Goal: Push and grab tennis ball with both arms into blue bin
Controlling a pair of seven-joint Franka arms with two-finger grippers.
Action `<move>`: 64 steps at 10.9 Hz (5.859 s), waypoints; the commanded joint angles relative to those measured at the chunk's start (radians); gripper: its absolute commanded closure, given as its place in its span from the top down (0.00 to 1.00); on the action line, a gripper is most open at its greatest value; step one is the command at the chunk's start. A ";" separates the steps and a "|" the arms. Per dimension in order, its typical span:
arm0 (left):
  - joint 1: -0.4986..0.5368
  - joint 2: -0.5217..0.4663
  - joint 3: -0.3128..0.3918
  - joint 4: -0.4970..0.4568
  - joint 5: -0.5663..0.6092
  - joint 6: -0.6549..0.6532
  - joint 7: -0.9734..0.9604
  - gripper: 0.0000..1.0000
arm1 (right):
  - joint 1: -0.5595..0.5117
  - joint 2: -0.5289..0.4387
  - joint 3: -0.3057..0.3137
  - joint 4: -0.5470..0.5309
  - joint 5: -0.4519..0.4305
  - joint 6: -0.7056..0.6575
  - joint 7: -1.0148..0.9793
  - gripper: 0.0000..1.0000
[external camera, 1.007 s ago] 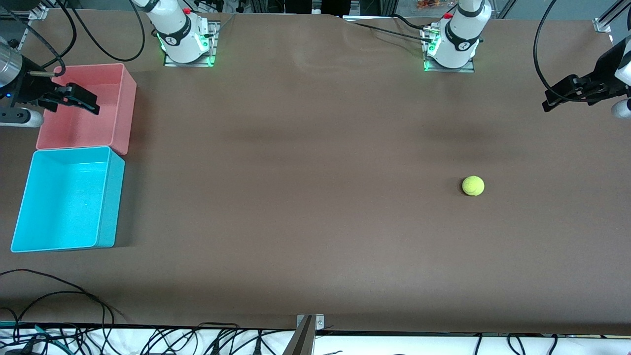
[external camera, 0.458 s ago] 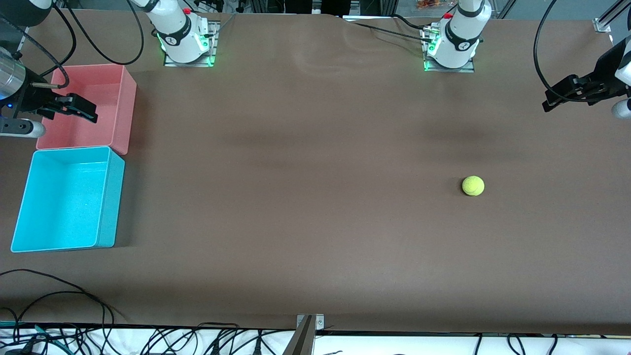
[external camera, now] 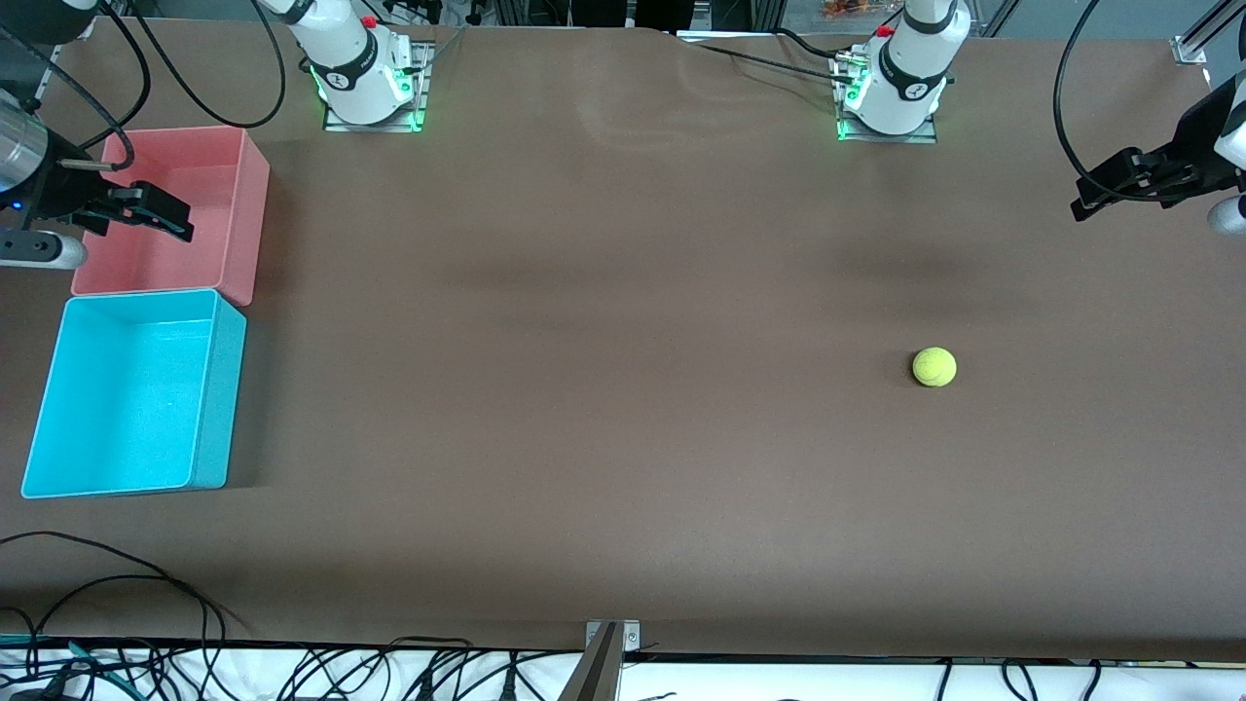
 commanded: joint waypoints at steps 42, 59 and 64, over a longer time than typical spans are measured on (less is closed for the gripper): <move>0.004 0.014 -0.004 0.032 -0.006 -0.031 -0.012 1.00 | -0.015 0.018 -0.005 0.052 0.017 -0.027 0.010 1.00; -0.007 0.099 -0.013 -0.118 -0.005 0.126 0.002 1.00 | -0.015 0.019 -0.005 0.052 0.017 -0.024 0.010 1.00; 0.012 0.151 -0.011 -0.216 -0.008 0.306 0.065 1.00 | -0.015 0.019 -0.005 0.052 0.017 -0.027 0.010 1.00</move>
